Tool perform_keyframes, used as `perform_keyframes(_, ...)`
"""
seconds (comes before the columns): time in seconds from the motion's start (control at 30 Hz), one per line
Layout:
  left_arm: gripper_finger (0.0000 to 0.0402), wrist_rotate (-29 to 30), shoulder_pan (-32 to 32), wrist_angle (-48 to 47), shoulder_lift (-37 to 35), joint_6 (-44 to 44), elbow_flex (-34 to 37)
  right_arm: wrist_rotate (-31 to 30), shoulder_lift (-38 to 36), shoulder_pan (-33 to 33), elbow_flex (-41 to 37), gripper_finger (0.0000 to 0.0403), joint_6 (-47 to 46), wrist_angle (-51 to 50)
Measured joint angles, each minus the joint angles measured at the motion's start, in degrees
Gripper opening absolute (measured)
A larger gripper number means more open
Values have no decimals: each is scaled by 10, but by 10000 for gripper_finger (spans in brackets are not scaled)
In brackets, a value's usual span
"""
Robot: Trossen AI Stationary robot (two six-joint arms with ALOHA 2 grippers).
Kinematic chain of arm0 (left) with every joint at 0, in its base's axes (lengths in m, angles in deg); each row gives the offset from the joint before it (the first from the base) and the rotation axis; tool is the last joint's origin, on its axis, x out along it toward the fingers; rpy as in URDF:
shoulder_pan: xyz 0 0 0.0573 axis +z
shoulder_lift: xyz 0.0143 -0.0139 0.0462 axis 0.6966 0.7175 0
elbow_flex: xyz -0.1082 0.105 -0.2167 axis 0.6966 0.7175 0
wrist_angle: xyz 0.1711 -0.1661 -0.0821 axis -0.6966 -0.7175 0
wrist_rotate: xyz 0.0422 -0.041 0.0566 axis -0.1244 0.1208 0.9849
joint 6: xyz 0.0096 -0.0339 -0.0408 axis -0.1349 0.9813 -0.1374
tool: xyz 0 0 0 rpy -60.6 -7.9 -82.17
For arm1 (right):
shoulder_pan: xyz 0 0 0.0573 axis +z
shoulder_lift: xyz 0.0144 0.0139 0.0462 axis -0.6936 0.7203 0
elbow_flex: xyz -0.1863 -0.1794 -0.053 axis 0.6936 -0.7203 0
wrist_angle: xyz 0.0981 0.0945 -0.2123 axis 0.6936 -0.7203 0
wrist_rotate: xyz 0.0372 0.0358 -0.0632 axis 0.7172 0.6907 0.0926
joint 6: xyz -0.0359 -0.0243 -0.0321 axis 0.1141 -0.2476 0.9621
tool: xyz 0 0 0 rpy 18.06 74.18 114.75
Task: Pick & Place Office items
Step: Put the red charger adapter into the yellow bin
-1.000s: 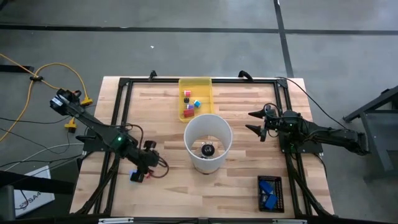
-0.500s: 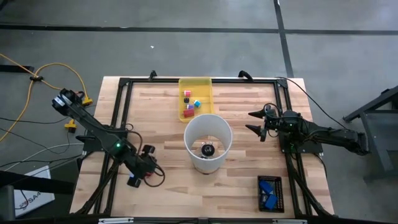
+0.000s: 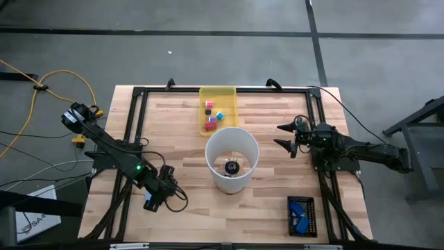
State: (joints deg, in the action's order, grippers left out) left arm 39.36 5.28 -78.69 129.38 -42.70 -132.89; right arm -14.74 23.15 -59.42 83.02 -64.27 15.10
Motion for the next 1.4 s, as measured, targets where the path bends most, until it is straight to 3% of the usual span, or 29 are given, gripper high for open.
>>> perform_keyframes(0.27,299,-10,-5,3,38,-24,0,0,0,0,0,325,0,0)
perform_keyframes(0.53,301,-9,-4,1,67,-77,0,0,0,0,0,325,0,0)
perform_keyframes(1.4,301,1,-28,-31,96,-77,0,0,0,0,0,325,0,0)
